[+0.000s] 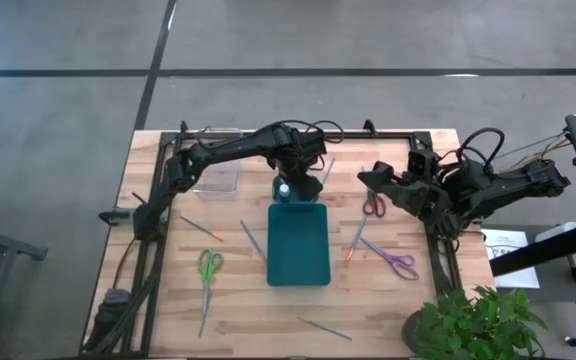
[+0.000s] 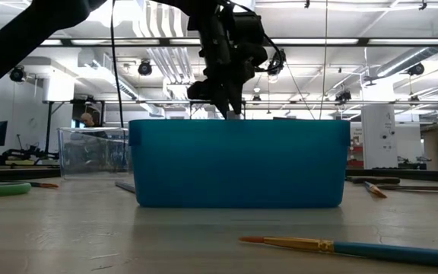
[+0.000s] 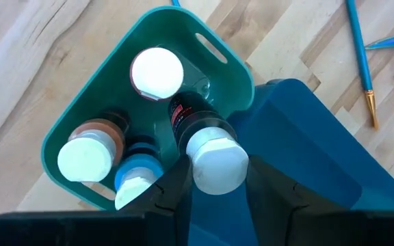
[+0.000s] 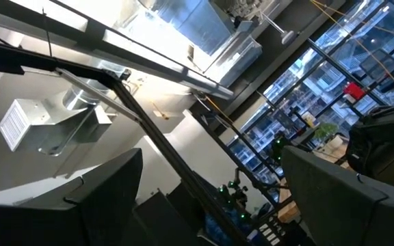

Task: Pick & Place Paint Supplies
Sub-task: Put the black paint bottle into the green bin

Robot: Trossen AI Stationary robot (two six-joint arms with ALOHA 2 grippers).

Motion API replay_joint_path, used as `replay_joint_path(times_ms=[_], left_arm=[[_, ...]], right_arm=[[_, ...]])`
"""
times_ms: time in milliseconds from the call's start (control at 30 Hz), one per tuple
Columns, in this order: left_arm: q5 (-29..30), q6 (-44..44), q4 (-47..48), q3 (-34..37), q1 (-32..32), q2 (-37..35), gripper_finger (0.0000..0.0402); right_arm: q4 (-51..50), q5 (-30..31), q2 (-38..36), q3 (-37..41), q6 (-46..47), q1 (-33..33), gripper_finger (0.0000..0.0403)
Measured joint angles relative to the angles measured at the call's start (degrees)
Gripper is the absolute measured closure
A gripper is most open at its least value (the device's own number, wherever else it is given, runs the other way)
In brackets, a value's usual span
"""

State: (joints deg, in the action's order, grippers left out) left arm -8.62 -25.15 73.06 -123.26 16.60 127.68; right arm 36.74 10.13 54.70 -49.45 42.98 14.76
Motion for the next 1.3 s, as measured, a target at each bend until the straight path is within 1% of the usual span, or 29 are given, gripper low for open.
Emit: replay_joint_path(times_ms=[300,467,1300], left_arm=[[0.0,0.05,-0.19,0.99,0.02,0.0,0.0292],[0.0,0.04,-0.41,1.73,0.04,0.02,0.0279],[0.52,-0.23,-2.17,1.81,0.26,0.02,0.0276]], right_arm=[[0.01,0.02,0.0,0.0,-0.15,0.0,0.0059],[-0.01,0.02,0.0,0.0,-0.15,0.0,0.0059],[-0.01,0.0,-0.05,0.0,-0.59,0.0,0.0059]])
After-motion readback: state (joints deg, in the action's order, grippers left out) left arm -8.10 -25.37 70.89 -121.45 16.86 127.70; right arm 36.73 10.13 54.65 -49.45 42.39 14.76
